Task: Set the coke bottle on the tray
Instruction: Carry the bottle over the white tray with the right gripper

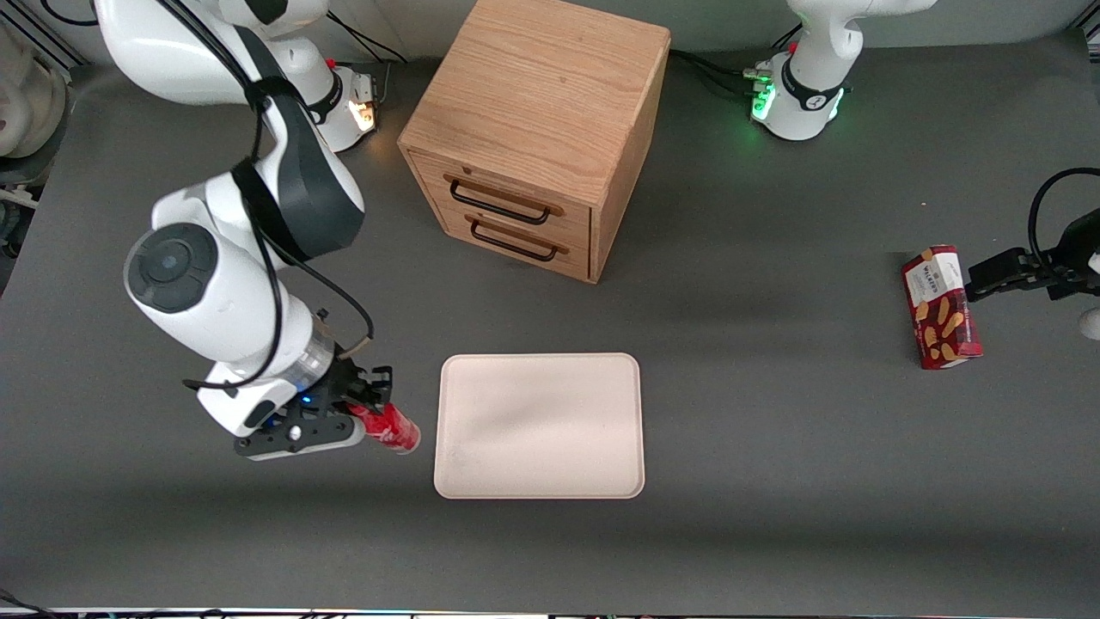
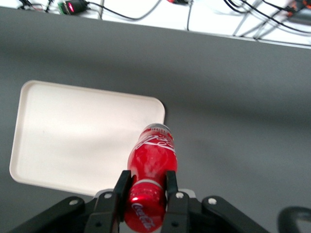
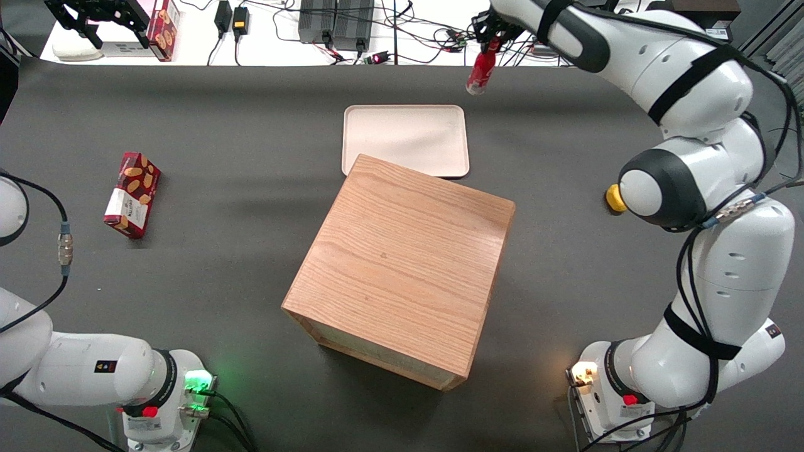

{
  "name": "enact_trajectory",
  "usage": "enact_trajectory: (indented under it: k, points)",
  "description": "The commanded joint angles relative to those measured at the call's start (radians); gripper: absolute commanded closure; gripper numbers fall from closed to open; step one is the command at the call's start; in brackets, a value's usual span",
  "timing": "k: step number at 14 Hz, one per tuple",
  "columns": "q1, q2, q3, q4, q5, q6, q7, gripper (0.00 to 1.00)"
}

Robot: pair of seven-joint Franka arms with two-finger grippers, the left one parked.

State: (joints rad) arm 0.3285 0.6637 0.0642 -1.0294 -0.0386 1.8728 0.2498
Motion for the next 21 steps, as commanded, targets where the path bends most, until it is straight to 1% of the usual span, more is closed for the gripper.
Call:
enact_trajectory:
  k: [1, 3, 7, 16, 17, 19, 20, 21]
  points:
    - [0.003, 0.098, 0.022, 0.060, -0.018, 0.115, 0.005, 1.00]
    - [0.003, 0.137, 0.043, 0.060, -0.018, 0.160, 0.006, 1.00]
    - [0.003, 0.212, 0.043, 0.057, -0.017, 0.210, 0.005, 1.00]
    - [0.009, 0.249, 0.045, 0.045, -0.014, 0.223, 0.019, 1.00]
    - [0.009, 0.249, 0.043, 0.042, -0.014, 0.223, 0.017, 0.96]
    - [0.009, 0.251, 0.043, 0.040, -0.015, 0.223, 0.016, 0.67]
    - [0.009, 0.252, 0.043, 0.037, -0.017, 0.223, 0.016, 0.58]
    - [0.010, 0.254, 0.043, 0.026, -0.017, 0.238, 0.016, 0.36]
